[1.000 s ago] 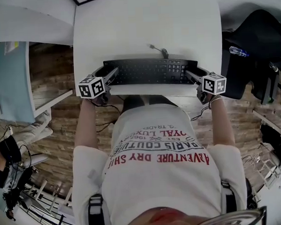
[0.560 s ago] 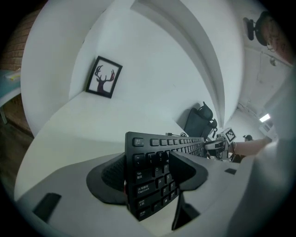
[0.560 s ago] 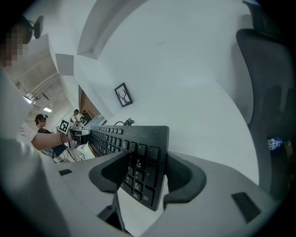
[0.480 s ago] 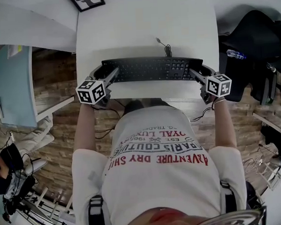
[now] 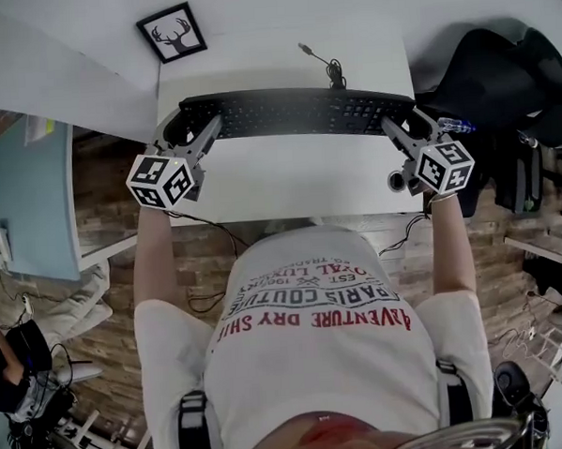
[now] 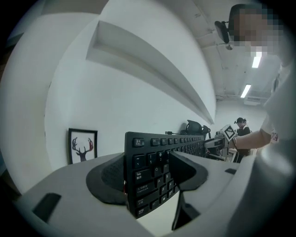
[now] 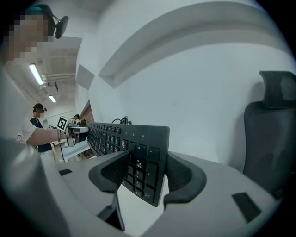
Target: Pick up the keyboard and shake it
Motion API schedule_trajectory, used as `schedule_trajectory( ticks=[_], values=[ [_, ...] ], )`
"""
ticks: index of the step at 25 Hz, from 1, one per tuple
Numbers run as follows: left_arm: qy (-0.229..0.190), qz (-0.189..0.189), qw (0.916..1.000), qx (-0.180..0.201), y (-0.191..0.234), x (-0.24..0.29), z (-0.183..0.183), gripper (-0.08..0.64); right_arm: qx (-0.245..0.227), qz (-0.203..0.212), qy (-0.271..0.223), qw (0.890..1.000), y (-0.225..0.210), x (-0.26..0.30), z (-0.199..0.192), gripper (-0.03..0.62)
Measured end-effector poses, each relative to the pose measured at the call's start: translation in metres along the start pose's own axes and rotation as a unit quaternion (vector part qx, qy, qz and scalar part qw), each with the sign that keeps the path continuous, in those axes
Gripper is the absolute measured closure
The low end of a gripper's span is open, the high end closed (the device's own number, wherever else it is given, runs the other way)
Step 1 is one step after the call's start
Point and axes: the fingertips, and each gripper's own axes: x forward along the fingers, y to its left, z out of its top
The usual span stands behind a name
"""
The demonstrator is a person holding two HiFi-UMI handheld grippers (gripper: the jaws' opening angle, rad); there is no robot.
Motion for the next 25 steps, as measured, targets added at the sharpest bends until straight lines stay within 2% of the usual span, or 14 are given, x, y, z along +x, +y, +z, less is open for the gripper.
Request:
schedule_trajectory(
  ticks=[5, 9, 16, 19, 21, 25],
  values=[
    [-0.050, -0.011, 0.9966, 0.065, -0.011, -0.004, 0.038, 0.268, -0.061, -0.019, -0.062, 0.996, 0.002, -0.017, 0.046, 0.333],
    [-0.113, -0.015, 0.9880, 0.105, -0.025, -0.017, 0.070, 0.268, -0.108, -0.032, -0.121, 0.986, 0.010, -0.039, 0.075, 0.333],
    [-0.196, -0.008, 0.9635, 0.182, -0.047, -0.041, 0.112, 0.268, -0.173, -0.062, -0.215, 0.959, 0.028, -0.073, 0.106, 0.331],
    [-0.218, -0.008, 0.9537, 0.207, -0.056, -0.049, 0.124, 0.268, -0.212, -0.081, -0.261, 0.938, 0.038, -0.090, 0.118, 0.331],
    [-0.224, -0.011, 0.9506, 0.214, -0.059, -0.052, 0.127, 0.268, -0.237, -0.092, -0.280, 0.926, 0.045, -0.099, 0.124, 0.331],
    [-0.222, -0.013, 0.9513, 0.214, -0.062, -0.052, 0.124, 0.268, -0.258, -0.104, -0.285, 0.917, 0.049, -0.106, 0.124, 0.331]
  ],
)
